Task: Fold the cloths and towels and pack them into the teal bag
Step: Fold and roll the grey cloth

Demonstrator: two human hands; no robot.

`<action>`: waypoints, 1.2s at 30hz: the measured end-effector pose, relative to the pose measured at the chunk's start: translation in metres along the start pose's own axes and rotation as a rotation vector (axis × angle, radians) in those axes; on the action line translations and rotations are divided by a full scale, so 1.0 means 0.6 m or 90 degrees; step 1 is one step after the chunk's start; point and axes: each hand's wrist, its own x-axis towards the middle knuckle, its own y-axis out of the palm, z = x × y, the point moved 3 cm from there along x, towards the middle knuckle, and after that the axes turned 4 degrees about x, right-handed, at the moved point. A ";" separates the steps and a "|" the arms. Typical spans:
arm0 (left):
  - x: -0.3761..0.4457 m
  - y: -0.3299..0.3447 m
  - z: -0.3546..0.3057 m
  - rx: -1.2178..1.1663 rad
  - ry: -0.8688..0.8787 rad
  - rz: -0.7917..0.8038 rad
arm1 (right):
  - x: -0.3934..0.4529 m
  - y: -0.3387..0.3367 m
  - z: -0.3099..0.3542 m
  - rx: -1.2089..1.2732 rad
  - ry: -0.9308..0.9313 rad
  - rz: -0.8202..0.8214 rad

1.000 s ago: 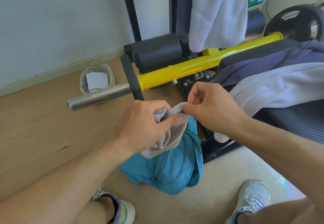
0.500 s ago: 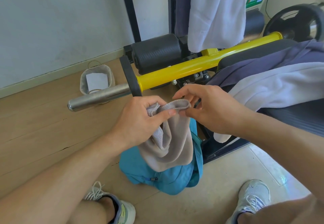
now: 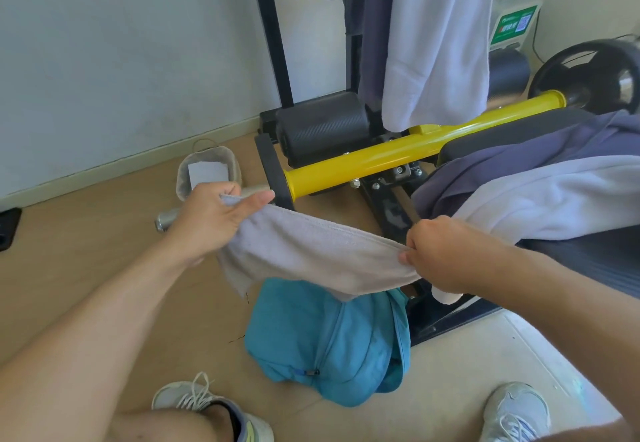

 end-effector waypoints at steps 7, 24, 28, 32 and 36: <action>-0.043 0.051 -0.052 0.000 0.109 0.068 | 0.003 0.010 0.056 0.305 -0.205 -0.151; -0.068 0.068 -0.068 -0.041 0.132 0.159 | 0.019 -0.007 0.048 0.534 -0.233 -0.202; -0.059 0.067 -0.059 -0.066 0.109 0.165 | 0.023 -0.002 0.037 0.438 -0.234 -0.155; -0.060 0.064 -0.065 -0.100 0.071 0.152 | 0.028 0.010 0.037 0.451 -0.245 -0.147; -0.063 0.057 -0.072 -0.099 0.040 0.165 | 0.029 0.013 0.040 0.460 -0.242 -0.173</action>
